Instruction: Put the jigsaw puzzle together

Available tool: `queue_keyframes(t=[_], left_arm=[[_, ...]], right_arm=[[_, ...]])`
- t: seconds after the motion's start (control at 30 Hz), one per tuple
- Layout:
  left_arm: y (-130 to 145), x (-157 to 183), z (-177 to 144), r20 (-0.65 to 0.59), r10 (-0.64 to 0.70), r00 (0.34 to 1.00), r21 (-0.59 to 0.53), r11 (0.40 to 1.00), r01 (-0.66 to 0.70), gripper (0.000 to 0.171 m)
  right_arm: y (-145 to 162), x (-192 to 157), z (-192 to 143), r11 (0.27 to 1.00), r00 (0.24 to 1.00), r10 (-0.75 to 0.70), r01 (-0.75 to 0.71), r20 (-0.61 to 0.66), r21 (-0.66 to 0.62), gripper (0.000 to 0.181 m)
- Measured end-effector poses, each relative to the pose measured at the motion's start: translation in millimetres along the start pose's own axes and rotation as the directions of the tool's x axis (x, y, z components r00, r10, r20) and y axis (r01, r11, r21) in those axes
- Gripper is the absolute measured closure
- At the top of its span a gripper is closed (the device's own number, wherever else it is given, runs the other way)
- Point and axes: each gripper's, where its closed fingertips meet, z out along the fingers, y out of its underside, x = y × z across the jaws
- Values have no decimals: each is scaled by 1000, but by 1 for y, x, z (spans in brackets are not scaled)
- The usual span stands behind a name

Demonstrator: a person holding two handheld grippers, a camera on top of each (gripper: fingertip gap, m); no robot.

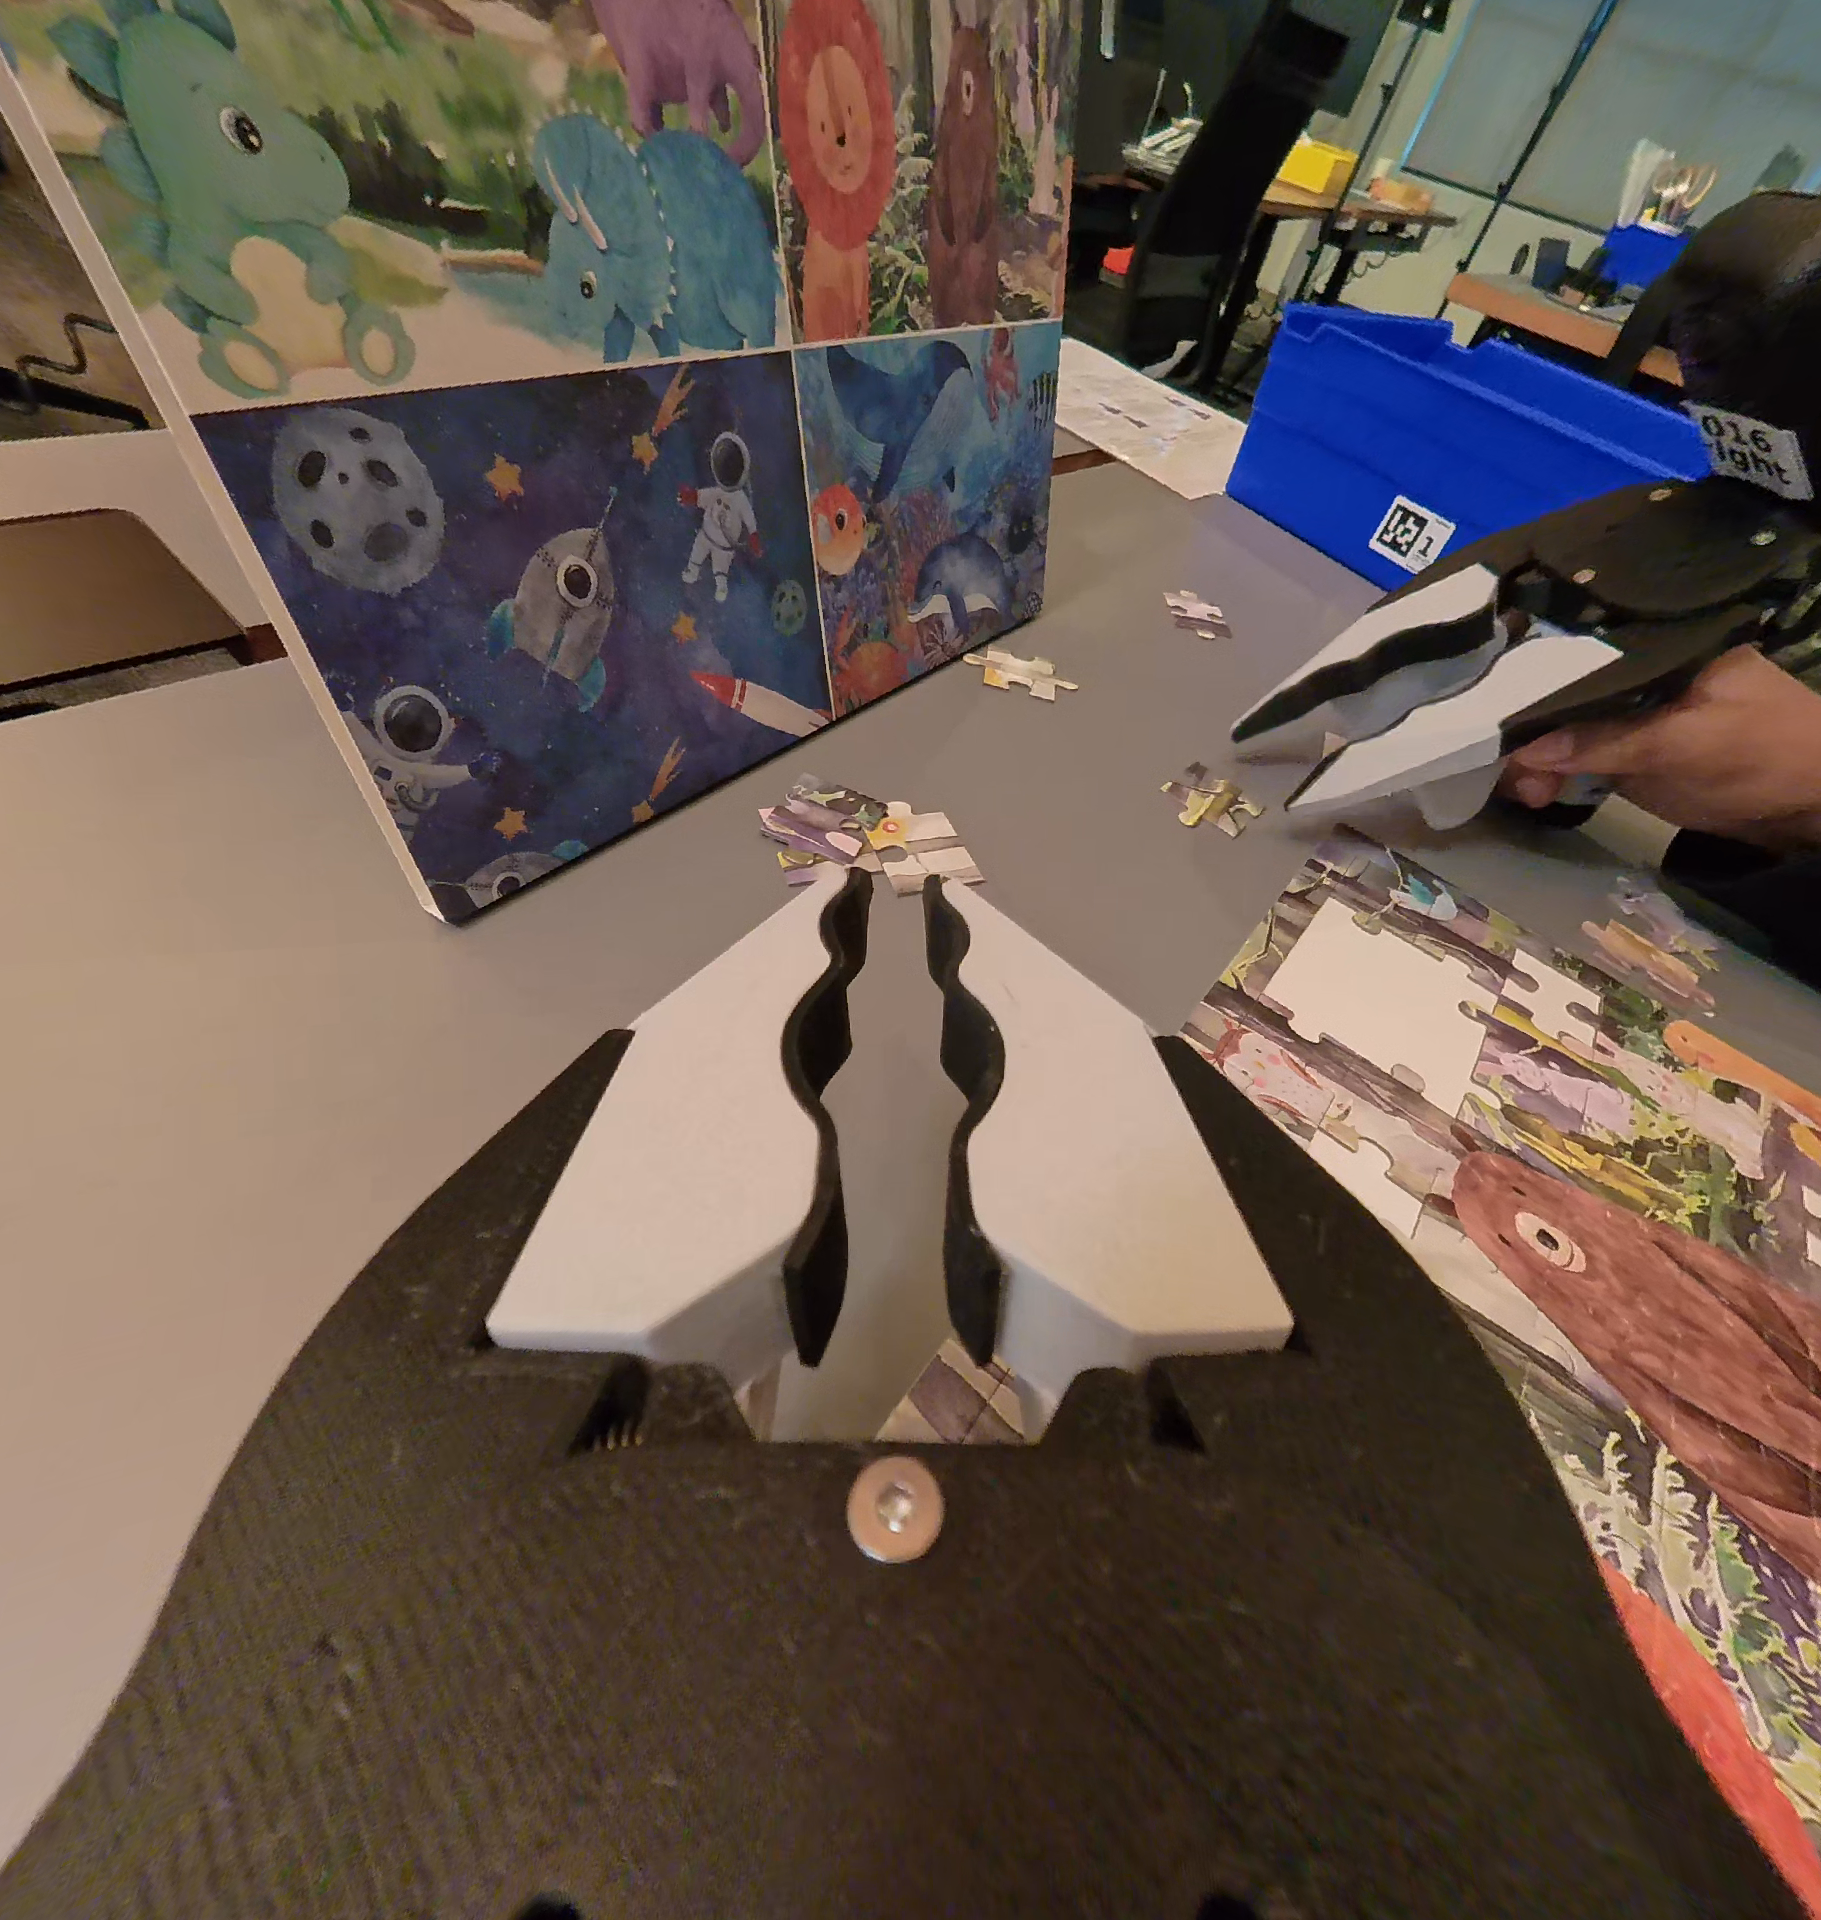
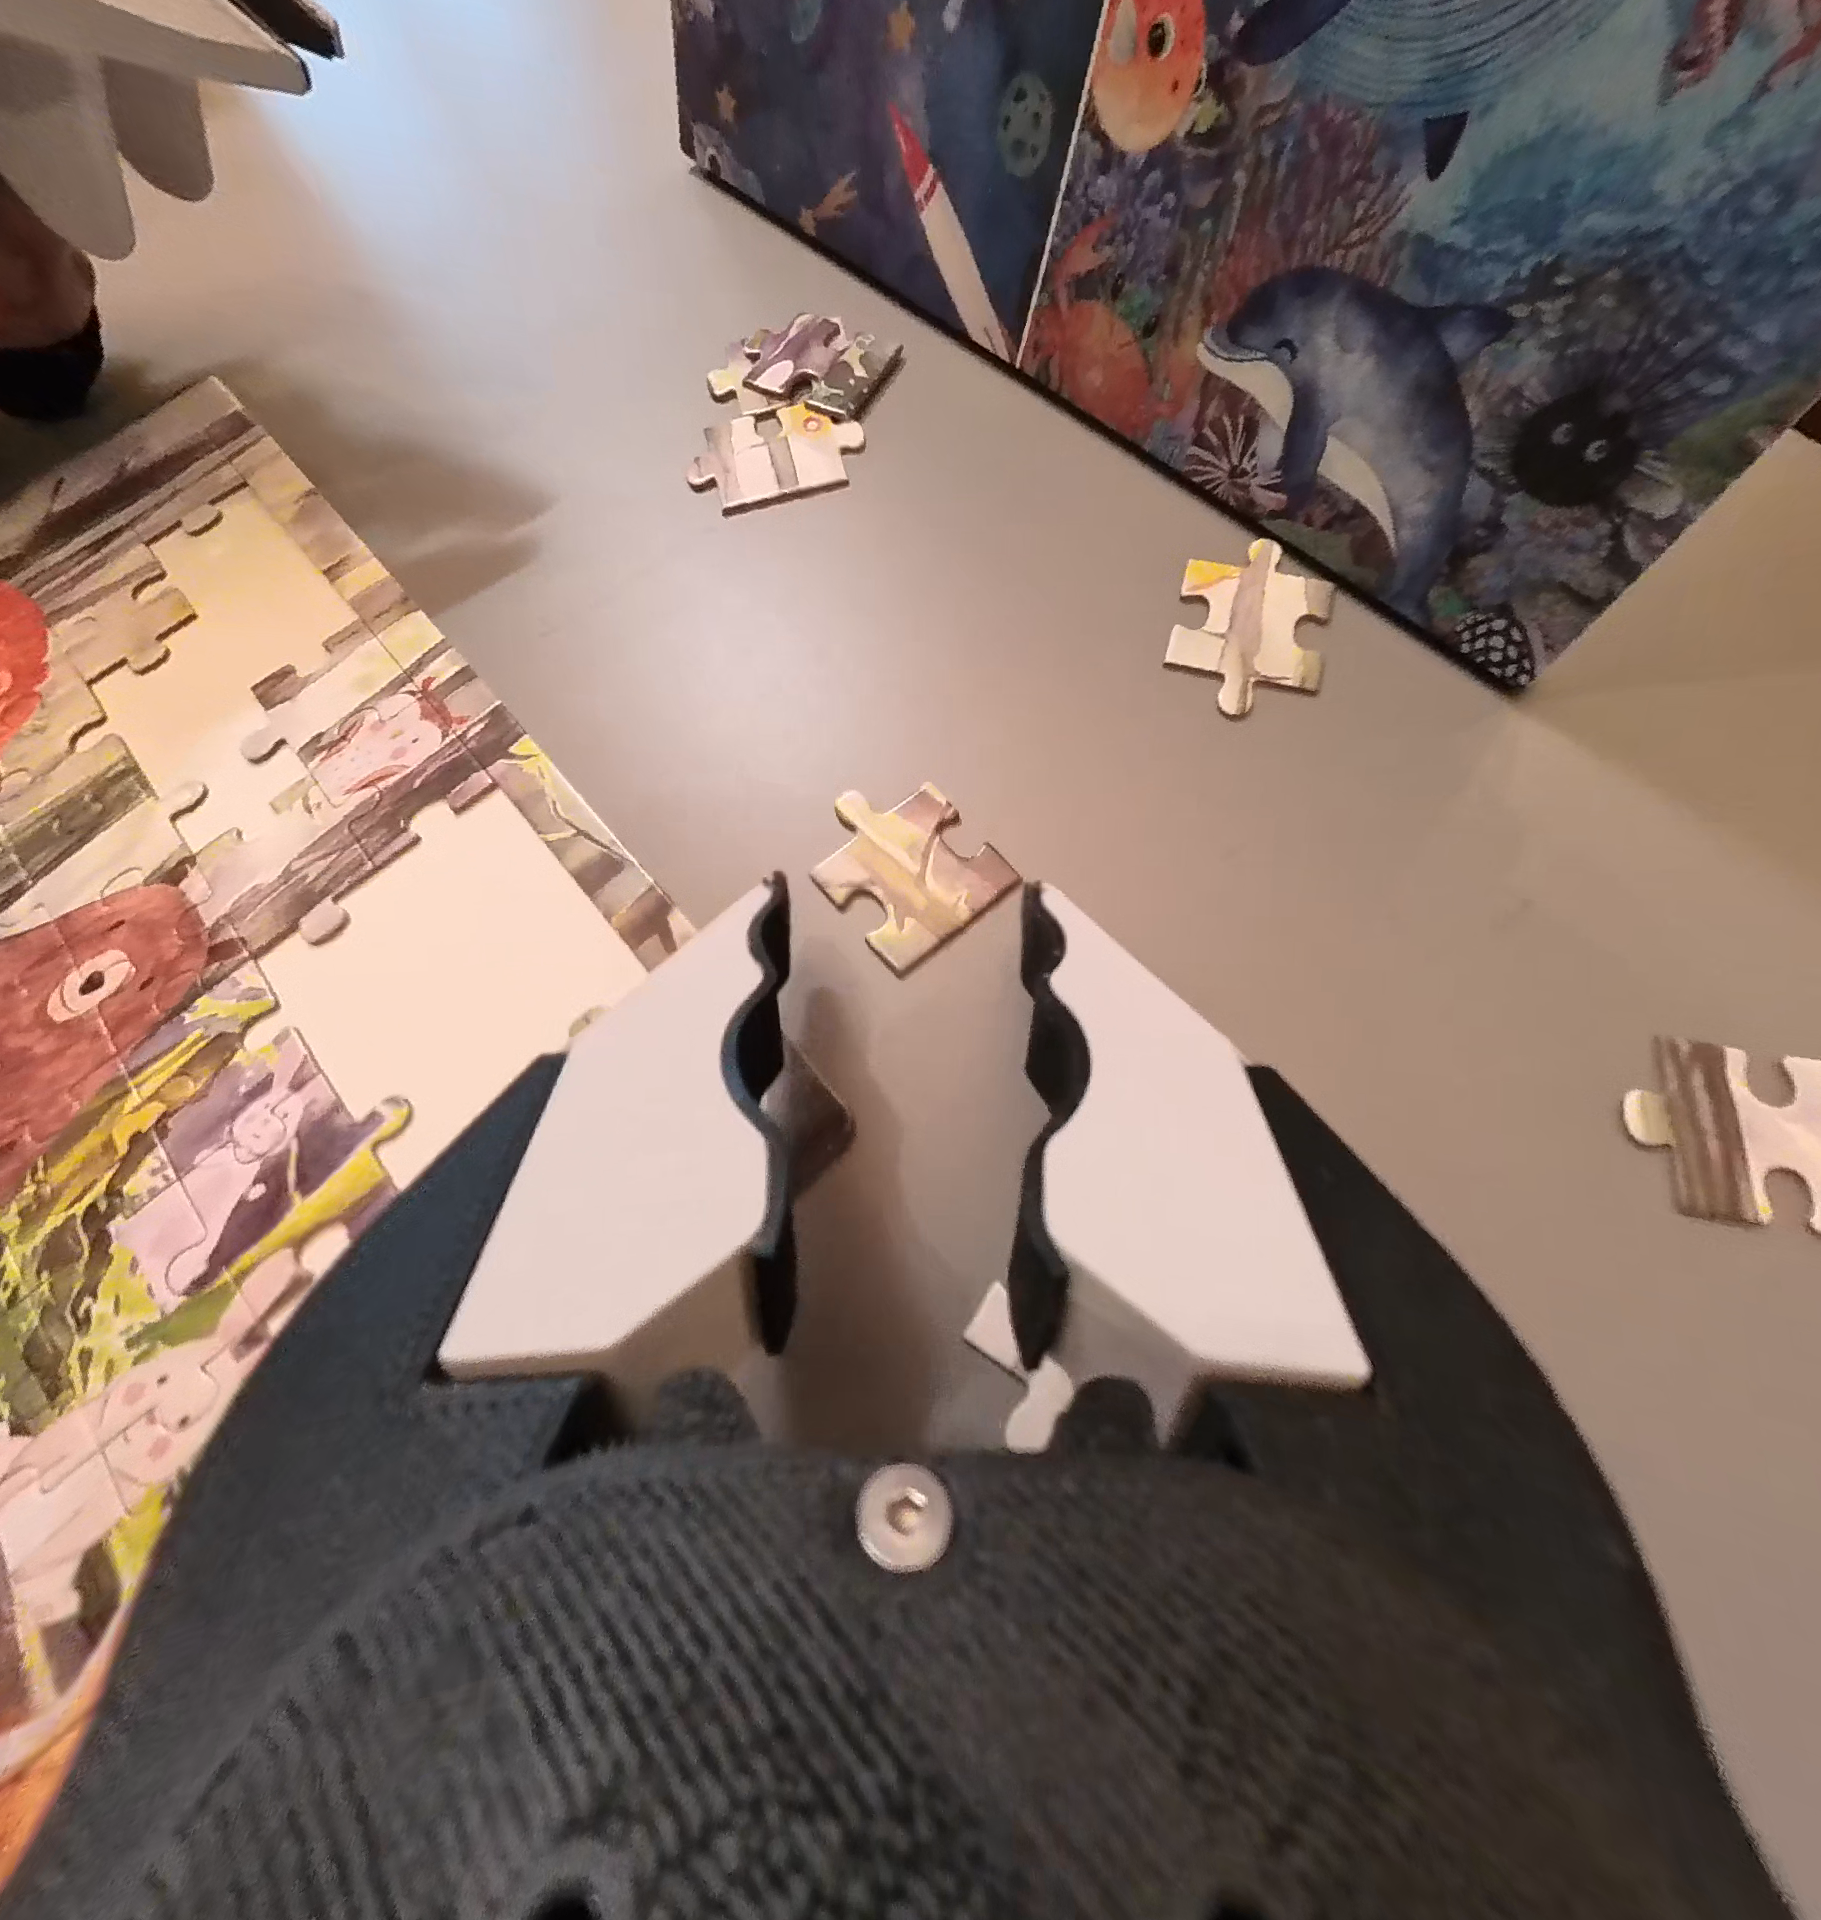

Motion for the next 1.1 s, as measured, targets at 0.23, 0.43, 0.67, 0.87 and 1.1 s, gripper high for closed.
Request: queue_keyframes(t=[0.23,0.43,0.67,0.87,1.1], left_arm=[[1,1,1,-2,0,1000,-4,1000,0,164],[1,1,1,-5,1,1000,-6,1000,-1,164],[1,1,1,-4,1,1000,-6,1000,-1,163],[1,2,1,-3,5,1000,-7,1000,-5,163],[2,3,2,2,26,1000,-16,1000,-26,163]], right_arm=[[8,1,9,995,995,-81,77,-61,-64,125],[10,0,10,995,997,-70,66,-44,-80,125],[9,3,11,996,997,-53,49,-50,-79,135],[11,5,8,997,998,-34,30,-55,-76,166],[11,7,7,997,997,4,-9,-75,-73,171]])
